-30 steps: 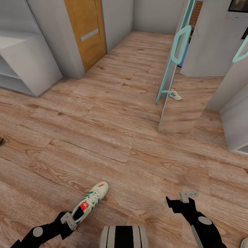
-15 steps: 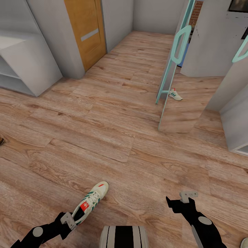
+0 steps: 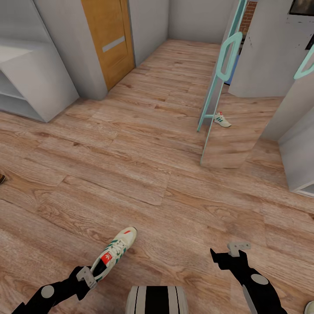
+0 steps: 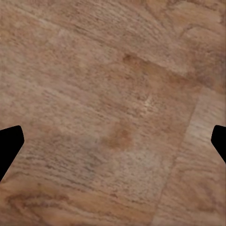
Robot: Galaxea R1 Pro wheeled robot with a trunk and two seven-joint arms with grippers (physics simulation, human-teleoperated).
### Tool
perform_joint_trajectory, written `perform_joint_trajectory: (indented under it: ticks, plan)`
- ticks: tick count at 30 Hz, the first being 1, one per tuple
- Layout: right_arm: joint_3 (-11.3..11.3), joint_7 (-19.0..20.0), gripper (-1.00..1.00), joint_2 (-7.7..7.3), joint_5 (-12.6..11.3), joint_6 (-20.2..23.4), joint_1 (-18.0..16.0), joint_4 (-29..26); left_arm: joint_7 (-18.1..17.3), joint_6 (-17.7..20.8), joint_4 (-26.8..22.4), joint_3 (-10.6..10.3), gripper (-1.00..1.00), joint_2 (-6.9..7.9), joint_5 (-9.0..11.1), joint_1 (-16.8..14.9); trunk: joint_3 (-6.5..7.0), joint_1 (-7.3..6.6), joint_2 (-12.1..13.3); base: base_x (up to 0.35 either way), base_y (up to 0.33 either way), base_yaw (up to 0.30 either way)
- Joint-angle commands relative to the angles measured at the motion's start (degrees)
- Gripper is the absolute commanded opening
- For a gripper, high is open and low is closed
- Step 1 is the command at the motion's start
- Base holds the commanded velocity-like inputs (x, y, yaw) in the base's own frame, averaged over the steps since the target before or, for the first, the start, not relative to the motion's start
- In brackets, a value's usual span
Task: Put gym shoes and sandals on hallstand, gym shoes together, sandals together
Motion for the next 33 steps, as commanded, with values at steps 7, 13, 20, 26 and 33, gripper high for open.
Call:
perform_joint_trajectory:
  ticks: [7,13,20,26,33]
  plan:
    - [-0.1,0.5,1.0,-0.08,0.3,-0.1,0.0,0.0,-0.2,-0.4,0.1,1.7,-1.0,0.38,0.4,0.4,0.19,-0.04,0.0,0.0,0.0,0.0]
    - [-0.1,0.5,1.0,-0.17,0.5,-0.1,0.0,0.1,-0.1,-0.3,0.5,4.2,-1.0,0.45,0.7,0.4,1.52,-0.19,0.1,0.0,0.0,0.0]
    - [-0.1,0.5,1.0,-0.21,1.7,-0.1,0.0,0.1,0.0,-0.4,1.0,9.0,-1.0,0.22,0.9,0.4,3.07,-0.37,0.2,0.0,0.0,0.0]
    - [-0.1,0.5,1.0,-0.09,2.7,0.0,0.0,0.1,0.1,-0.4,1.2,10.4,-1.0,0.05,1.8,0.4,4.4,-0.53,0.3,0.0,0.0,0.0]
    - [-0.2,0.3,1.0,-0.13,3.3,0.0,0.0,0.0,0.2,-0.5,2.8,10.7,-1.0,0.07,7.4,0.4,5.95,-0.71,0.3,0.0,0.0,0.0]
